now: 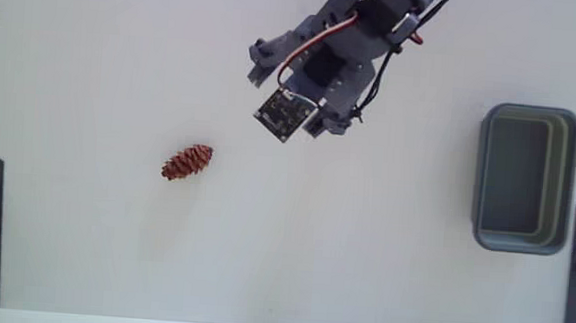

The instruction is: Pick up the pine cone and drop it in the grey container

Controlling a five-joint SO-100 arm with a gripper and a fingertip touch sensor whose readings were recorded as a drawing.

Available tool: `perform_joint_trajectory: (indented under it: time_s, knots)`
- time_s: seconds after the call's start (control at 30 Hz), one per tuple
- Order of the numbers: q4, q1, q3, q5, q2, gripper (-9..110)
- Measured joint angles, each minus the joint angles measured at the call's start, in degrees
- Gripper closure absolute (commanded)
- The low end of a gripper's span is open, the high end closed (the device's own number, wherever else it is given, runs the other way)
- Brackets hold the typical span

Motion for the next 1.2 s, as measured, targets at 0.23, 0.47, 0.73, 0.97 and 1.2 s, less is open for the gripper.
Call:
perform_joint_trajectory:
  time_s: [0.23,0.47,0.73,0.97,1.2]
  knots:
    - [0.0,0.1,0.0,-0.1,0.0,-9]
    - [0.0,1.1,0.0,-0.1,0.0,-9]
    - [0.0,2.5,0.0,-0.1,0.0,-9]
    - [0.0,4.8,0.0,-0.1,0.0,-9]
    - [0.0,6.9,0.0,0.0,0.0,-9]
